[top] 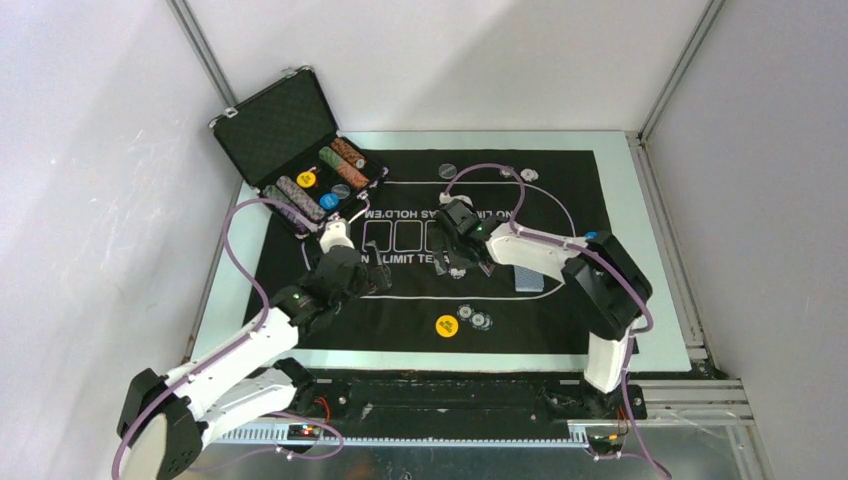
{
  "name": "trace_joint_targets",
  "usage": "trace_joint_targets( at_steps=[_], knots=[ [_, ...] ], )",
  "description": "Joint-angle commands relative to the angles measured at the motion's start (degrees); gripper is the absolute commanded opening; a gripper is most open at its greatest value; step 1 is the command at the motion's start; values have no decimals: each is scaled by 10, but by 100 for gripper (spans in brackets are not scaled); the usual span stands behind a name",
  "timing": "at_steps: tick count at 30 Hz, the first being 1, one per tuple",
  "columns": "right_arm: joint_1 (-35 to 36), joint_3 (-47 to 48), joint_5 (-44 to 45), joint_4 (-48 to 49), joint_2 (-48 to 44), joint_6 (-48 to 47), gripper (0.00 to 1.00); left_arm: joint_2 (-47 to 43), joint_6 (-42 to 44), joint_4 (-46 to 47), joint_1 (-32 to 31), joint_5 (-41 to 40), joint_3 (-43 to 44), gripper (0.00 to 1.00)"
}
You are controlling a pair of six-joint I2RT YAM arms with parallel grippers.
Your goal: Distribute texas hold em gaming equipment
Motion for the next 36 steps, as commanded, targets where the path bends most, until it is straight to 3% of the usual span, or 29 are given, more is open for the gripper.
trace_joint_targets(
  at_steps=[1,7,23,36],
  knots=[
    [2,42,38,-15,38,21,85,-18,15,7,2,-6,-6,98],
    [11,53,63,-14,67,23,72,-26,15,7,2,-8,-13,98],
    [31,60,79,-59,105,52,60,-33,16,3,3,-17,-18,98],
    [15,-21,74,-43,70,84,53,-32,15,2,2,-24,-19,98]
  ],
)
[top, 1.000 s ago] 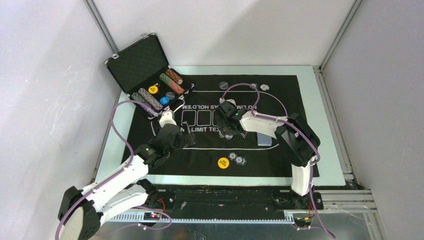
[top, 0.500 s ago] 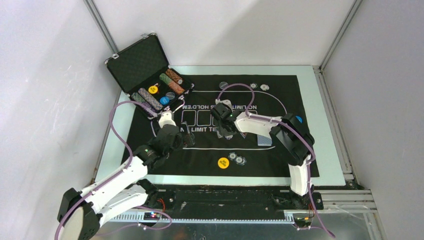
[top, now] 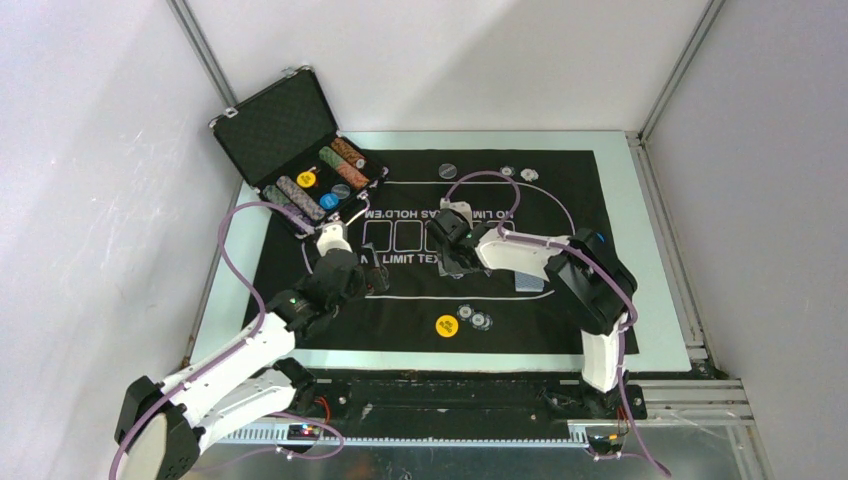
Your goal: Distribute texas hold em gaming equipment
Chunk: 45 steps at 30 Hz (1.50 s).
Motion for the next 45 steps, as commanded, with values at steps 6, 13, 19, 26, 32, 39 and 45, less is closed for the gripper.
trace_joint_targets(
  at_steps=[6,13,19,26,32,39,45],
  knots=[
    [-5,-50,22,-50,-3,6,48,-3,9,3,2,-18,-6,98],
    [-4,-51,-2,-27,6,0,39,-2,8,3,3,-20,-6,98],
    [0,-63,-8,-4,-14,0,26,-5,8,2,2,-22,-7,98],
    [11,-65,24,6,-78,-18,12,-9,7,1,2,-23,-7,98],
    [19,-65,39,2,-122,-28,8,-15,6,-2,3,-25,-8,98],
    [21,-88,34,-4,-156,-24,6,-19,6,-4,2,-26,-9,98],
    [17,-166,23,-21,-233,2,5,-19,6,-2,2,-23,-8,98]
  ],
)
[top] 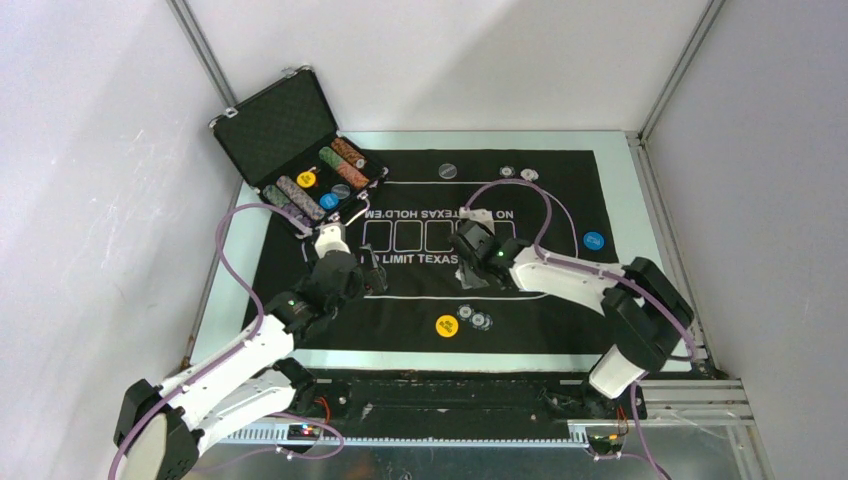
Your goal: Distribute texas hold em gaming equipment
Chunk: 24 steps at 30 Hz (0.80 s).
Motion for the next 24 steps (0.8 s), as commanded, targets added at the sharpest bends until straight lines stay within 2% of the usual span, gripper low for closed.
trace_joint_targets(
  at_steps=[1,8,16,20,23,24],
  knots=[
    [-3,-72,3,-19,-77,32,5,-8,6,4,3,-9,-3,98],
    [-6,-180,7,-38,-168,71,6,11,5,10,3,-3,0,98],
    [-12,-231,-4,4,-163,85,10,49,-1,22,2,17,18,98],
    [-13,-243,-4,7,-156,90,20,73,0,24,2,30,35,98],
    [-12,-247,-2,3,-167,93,37,97,-1,30,1,46,49,98],
    [-12,-249,-1,2,-171,93,39,102,-2,32,1,55,57,98]
  ],
)
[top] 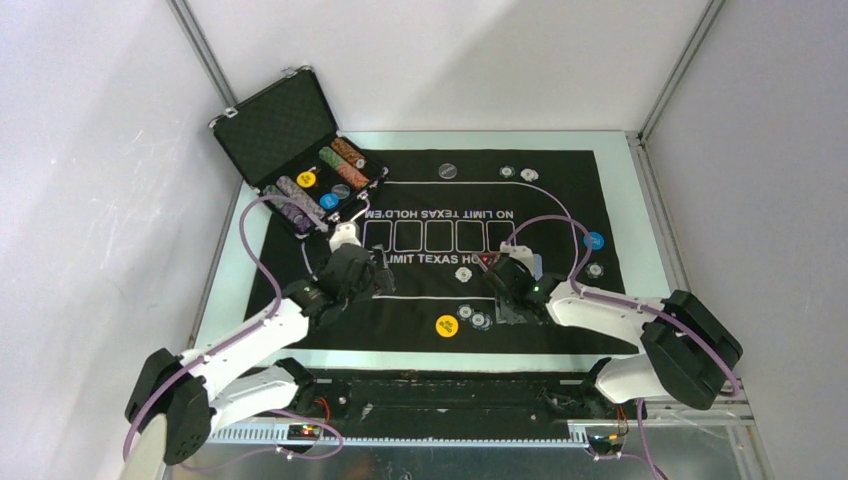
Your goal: Distribute texas hold em gaming equipment
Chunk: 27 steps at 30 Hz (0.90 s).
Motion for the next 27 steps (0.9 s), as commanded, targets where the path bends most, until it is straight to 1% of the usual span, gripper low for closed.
trace_joint_targets(
  at_steps=[1,2,3,4,5,7,9,13,15,16,18,20,21,24,27],
  knots=[
    [-2,-14,8,11,-17,15,44,29,-2,31,2,33,46,98],
    [-2,-15,9,8,-21,12,46,35,-3,35,1,44,54,98],
    [-2,-15,7,8,-30,10,53,47,-3,42,1,49,59,98],
    [-3,-15,6,5,-38,7,56,53,-3,45,0,56,68,98],
    [-4,-15,5,5,-42,6,64,67,-3,52,-3,59,74,98],
    [-8,-15,0,2,-53,1,73,87,-1,58,-10,67,92,98],
    [-15,-15,-13,3,-65,-18,77,111,5,61,-19,70,111,98],
    [-40,-15,-40,-3,-110,-40,80,166,20,61,-43,79,165,98],
    [-57,-15,-50,-12,-146,-48,87,201,33,59,-57,88,193,98],
    [-66,-15,-55,-17,-172,-49,96,226,38,55,-65,92,203,98],
    [-93,-15,-63,-31,-207,-55,99,270,54,49,-79,106,236,98],
    [-127,-16,-64,-44,-236,-59,99,315,70,36,-93,122,274,98],
    [-151,-19,-68,-48,-252,-63,100,329,82,24,-98,124,301,98],
    [-191,-30,-84,-47,-276,-78,100,404,108,-7,-123,121,358,99],
    [-229,-40,-104,-43,-293,-89,100,465,131,-39,-141,119,415,92]
  ],
)
